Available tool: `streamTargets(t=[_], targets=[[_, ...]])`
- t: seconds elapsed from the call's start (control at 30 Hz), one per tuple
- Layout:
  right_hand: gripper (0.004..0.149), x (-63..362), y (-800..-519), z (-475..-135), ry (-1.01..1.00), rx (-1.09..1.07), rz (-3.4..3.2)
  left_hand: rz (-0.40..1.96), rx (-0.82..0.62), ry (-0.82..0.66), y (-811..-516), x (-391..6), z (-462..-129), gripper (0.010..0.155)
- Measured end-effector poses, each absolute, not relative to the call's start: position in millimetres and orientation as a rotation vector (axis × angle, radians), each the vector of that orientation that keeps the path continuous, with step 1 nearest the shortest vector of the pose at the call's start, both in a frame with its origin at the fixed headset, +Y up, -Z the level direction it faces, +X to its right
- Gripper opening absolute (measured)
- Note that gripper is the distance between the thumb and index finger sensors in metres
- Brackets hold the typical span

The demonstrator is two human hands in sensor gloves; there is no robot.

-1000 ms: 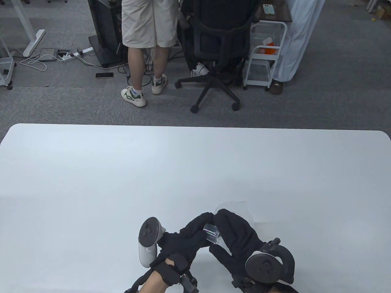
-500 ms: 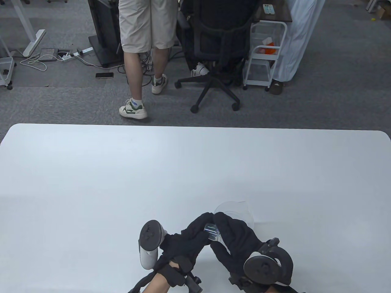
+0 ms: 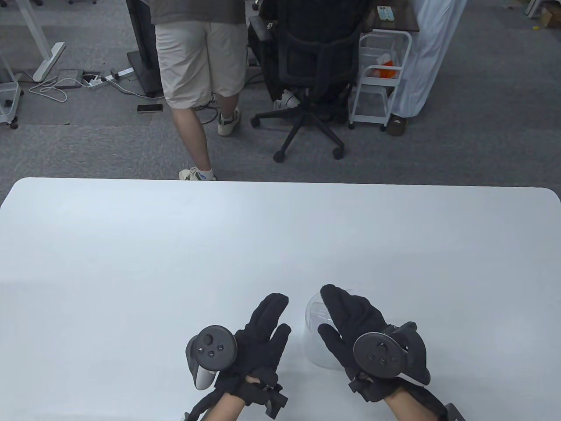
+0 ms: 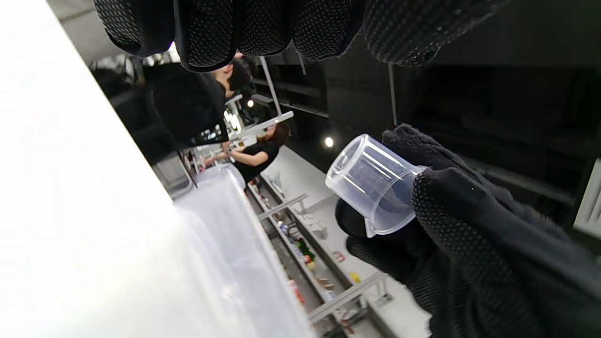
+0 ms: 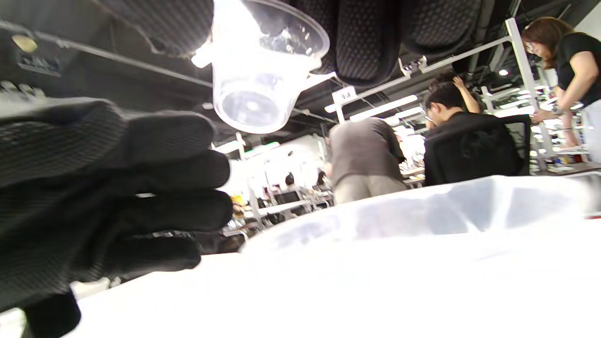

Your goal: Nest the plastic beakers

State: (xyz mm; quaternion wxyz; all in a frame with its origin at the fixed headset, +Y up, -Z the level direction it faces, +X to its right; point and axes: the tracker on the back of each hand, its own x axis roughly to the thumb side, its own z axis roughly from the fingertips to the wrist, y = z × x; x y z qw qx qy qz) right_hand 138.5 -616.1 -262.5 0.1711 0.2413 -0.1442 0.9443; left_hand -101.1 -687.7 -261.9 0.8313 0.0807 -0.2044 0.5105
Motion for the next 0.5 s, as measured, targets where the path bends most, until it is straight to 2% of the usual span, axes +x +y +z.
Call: streamTargets(t=[0.23,0.5], targets=[[0.066,136,-623,-283,-0.144,0.642,2.919,0.882,0.209,-0.437,-689,-99,-262,0.061],[0.066,126,-635,-291,0.033,0.666,3.086,0.897,0.195,-0.438,-689,-99,-262,0.061]])
